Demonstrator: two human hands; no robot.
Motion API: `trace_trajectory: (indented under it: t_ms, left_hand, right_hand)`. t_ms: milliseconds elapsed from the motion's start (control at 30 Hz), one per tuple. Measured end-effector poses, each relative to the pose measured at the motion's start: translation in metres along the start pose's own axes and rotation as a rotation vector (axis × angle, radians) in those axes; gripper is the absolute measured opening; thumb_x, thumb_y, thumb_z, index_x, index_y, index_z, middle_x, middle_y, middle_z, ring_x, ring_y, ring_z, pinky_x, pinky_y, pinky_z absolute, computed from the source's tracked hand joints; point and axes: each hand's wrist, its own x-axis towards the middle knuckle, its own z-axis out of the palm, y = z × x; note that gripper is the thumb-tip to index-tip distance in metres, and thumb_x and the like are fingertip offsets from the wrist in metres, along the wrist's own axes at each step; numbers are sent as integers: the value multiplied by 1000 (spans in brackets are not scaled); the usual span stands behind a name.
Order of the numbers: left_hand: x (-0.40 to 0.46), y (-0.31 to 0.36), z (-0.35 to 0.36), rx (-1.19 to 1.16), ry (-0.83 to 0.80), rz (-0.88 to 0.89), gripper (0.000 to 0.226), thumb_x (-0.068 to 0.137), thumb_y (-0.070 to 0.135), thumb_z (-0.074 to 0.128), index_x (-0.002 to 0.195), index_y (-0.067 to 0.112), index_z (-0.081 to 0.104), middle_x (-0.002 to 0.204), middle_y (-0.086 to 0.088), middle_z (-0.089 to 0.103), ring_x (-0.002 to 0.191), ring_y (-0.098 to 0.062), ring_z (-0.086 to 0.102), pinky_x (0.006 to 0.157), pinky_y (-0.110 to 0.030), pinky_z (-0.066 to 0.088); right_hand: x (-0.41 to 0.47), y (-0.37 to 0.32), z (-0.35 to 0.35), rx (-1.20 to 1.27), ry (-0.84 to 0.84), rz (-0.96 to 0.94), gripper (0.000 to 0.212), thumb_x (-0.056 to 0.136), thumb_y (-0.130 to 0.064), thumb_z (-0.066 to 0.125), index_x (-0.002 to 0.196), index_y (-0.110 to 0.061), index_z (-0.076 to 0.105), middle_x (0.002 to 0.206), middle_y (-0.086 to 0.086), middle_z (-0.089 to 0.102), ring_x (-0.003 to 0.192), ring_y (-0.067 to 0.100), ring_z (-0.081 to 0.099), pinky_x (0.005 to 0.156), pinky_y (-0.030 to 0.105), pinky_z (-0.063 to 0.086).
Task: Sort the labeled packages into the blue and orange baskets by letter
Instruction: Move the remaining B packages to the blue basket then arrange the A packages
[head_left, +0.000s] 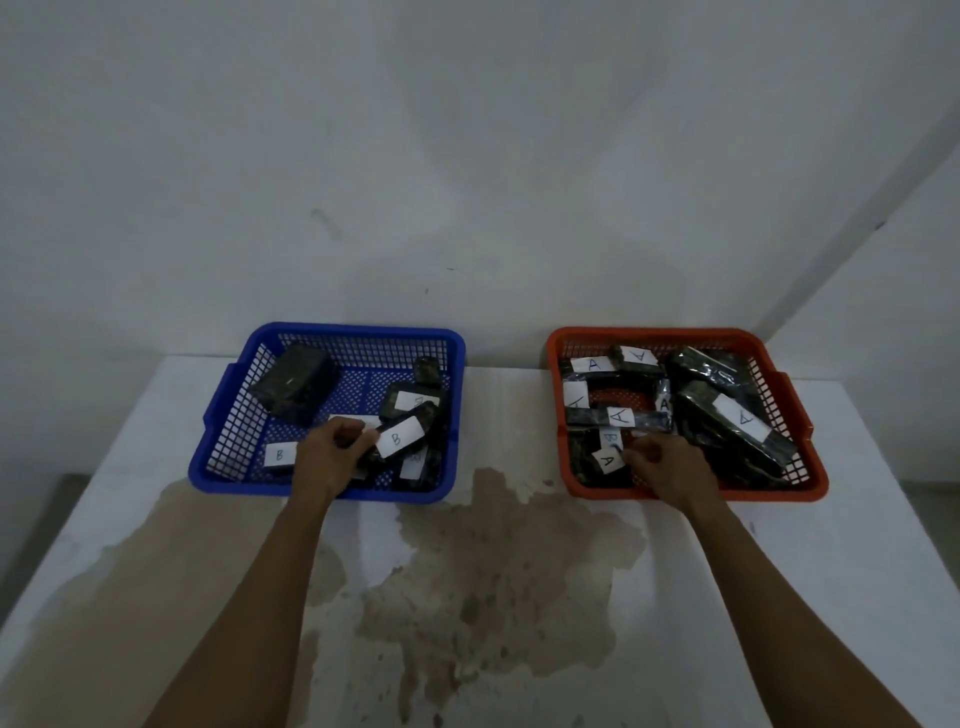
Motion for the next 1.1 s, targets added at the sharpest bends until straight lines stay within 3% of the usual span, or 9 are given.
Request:
trace_trajectory:
  t_ms: [167, 267, 400, 500, 633, 767, 867, 1000, 1100]
  left_hand:
    - [-2, 4, 0, -34, 50, -4, 30, 84, 24, 71, 106, 4, 67, 107, -14, 69, 99, -26, 64, 88, -36, 51]
    - [-3, 13, 6, -33, 98, 85, 24, 84, 27, 71, 101, 9, 69, 104, -7, 69, 100, -21, 62, 82, -29, 46]
    - [-2, 45, 36, -47, 49, 266, 21, 85, 27, 70, 102, 14, 68, 102, 0, 67, 91, -9, 60, 76, -11, 45]
    - [-5, 76, 69, -40, -12, 385, 24, 86, 29, 68, 106, 15, 67, 103, 5, 65, 91, -5, 59, 74, -4, 43]
    - [-14, 104, 114, -83, -149, 440, 30, 86, 31, 68, 113, 16, 65, 107, 6, 65, 97, -5, 59, 78, 0, 39]
    - [-20, 109, 150, -53, -275, 455, 40, 86, 33, 68, 121, 16, 61, 115, 1, 63, 98, -8, 58, 83, -14, 45]
    - [-22, 107, 168, -65, -346, 410, 45, 85, 35, 69, 126, 23, 56, 122, 1, 58, 96, -9, 59, 78, -14, 47]
    - [-25, 103, 178, -79, -362, 392, 48, 84, 33, 70, 126, 29, 50, 120, 2, 58, 91, -14, 64, 78, -36, 57]
    - [-27, 102, 180, -86, -374, 376, 50, 84, 32, 71, 128, 31, 47, 116, 1, 59, 89, -16, 64, 78, -41, 58]
  right_hand:
    - [17, -6, 7, -47, -100, 74, 38, 93, -46, 56, 107, -15, 71, 111, 15, 70, 101, 32, 64, 83, 34, 48]
    - [28, -9, 7, 37, -182, 130, 38, 96, -43, 53, 112, -13, 69, 119, 17, 67, 107, 32, 62, 81, 28, 42]
    - [38, -14, 3, 187, -236, 191, 36, 93, -37, 60, 111, -8, 68, 118, 18, 67, 103, 33, 64, 91, 42, 52]
    - [40, -14, 6, 301, -191, 267, 38, 86, -35, 69, 113, -8, 67, 120, 15, 67, 107, 32, 63, 94, 42, 52]
    - [42, -11, 11, 292, -278, 293, 29, 85, -35, 71, 99, -9, 68, 111, 14, 70, 84, 20, 67, 68, 27, 53]
    - [42, -5, 1, 282, -267, 266, 35, 86, -33, 70, 101, -1, 71, 104, 14, 72, 94, 27, 68, 89, 39, 54]
    - [37, 4, -17, 218, -248, 216, 38, 87, -35, 68, 97, 1, 72, 99, 17, 72, 88, 25, 66, 87, 40, 53]
    - [22, 18, -47, 200, -232, 153, 31, 88, -39, 66, 97, -10, 74, 101, 14, 71, 94, 28, 67, 91, 42, 52]
    - [8, 24, -61, 298, -218, 93, 26, 87, -38, 68, 96, -15, 74, 97, 9, 73, 90, 24, 69, 88, 39, 55]
